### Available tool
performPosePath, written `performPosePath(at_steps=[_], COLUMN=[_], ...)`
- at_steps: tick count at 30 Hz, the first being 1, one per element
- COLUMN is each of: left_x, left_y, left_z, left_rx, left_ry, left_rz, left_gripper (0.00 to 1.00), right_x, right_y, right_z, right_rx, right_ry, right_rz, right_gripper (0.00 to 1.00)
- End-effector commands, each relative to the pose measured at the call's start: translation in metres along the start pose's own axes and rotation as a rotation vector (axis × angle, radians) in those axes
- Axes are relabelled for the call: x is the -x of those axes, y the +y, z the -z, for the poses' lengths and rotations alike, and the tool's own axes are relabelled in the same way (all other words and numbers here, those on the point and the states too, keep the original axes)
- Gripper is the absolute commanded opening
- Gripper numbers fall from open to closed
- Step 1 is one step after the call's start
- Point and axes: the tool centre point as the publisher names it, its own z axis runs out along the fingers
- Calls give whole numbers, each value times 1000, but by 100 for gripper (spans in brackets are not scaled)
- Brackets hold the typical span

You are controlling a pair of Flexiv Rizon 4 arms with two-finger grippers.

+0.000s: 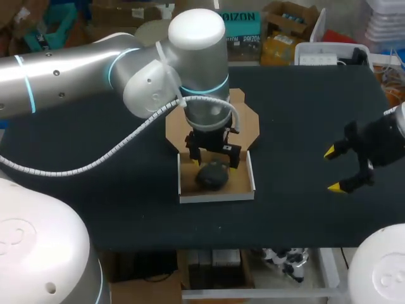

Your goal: Assemble the packaging by folding the flat box into shape, placing the metal phone stand inside, and closing the box properly

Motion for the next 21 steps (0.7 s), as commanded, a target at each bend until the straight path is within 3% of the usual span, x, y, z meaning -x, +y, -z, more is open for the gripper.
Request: performPosePath(at_steps=[1,4,11,21], left_x=[9,13,11,-7], left_y=[-11,-11,-9,12], left_z=[-1,-3,-15,-20], left_rx=[29,25,17,5], left_ry=[13,36,-11,-11], left_rz=[96,166,265,255], left_gripper=[100,100,100,100], right_x=[0,0,0,0], right_y=[0,0,0,0], right_z=[1,1,1,1], right_rx=[4,4,4,4], right_ry=[3,3,3,3], right_rz=[1,1,1,1], right_gripper=[100,100,100,100])
